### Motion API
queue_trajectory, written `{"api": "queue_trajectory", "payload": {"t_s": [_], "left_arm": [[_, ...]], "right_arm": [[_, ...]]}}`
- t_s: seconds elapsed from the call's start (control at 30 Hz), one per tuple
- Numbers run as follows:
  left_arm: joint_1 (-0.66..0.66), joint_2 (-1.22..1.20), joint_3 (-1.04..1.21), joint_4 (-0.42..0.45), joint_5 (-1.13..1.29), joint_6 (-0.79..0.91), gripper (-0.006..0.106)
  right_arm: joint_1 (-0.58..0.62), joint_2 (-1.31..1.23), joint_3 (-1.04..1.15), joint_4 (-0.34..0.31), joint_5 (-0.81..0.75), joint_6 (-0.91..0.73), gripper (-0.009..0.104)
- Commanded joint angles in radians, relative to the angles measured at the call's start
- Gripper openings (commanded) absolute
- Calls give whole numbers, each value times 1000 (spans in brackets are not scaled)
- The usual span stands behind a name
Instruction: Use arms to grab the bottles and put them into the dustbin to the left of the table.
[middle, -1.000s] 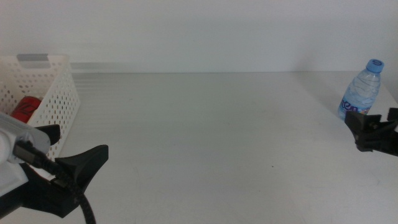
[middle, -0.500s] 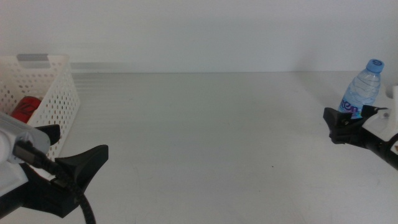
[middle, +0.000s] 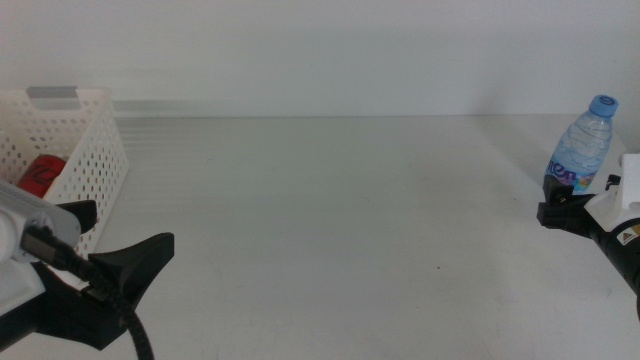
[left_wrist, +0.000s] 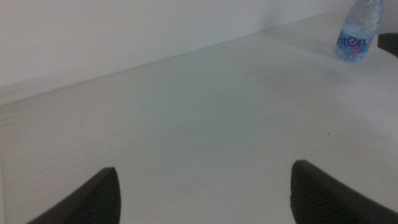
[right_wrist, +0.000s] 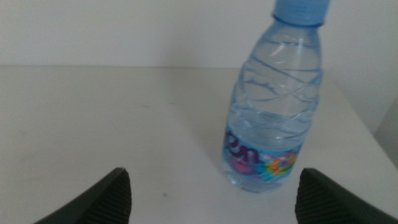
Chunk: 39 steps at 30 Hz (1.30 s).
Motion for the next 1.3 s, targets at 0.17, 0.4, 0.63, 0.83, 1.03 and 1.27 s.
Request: {"api": "queue_trajectory", "payload": {"t_s": [0.17, 0.4, 0.63, 0.83, 1.03, 1.27], "left_arm": [[-3, -1, -30, -5, -74, -14, 90], [-3, -1, -30, -5, -74, -14, 90], [-3, -1, -30, -5, -74, -14, 90], [-3, -1, -30, -5, -74, -14, 90], [-3, -1, -30, -5, -74, -14, 90], [-3, -1, -30, -5, -74, -14, 90]], "right_arm": [[-30, 53, -33, 24, -223, -41, 95], [-104, 113, -69, -28, -258, -35, 95], [-106, 160, -142, -65, -259, -35, 95], [-120, 226, -207, -76, -258, -35, 95], [-146, 290, -264, -87, -259, -31, 95], [-156, 367, -364, -82, -232, -34, 95]]}}
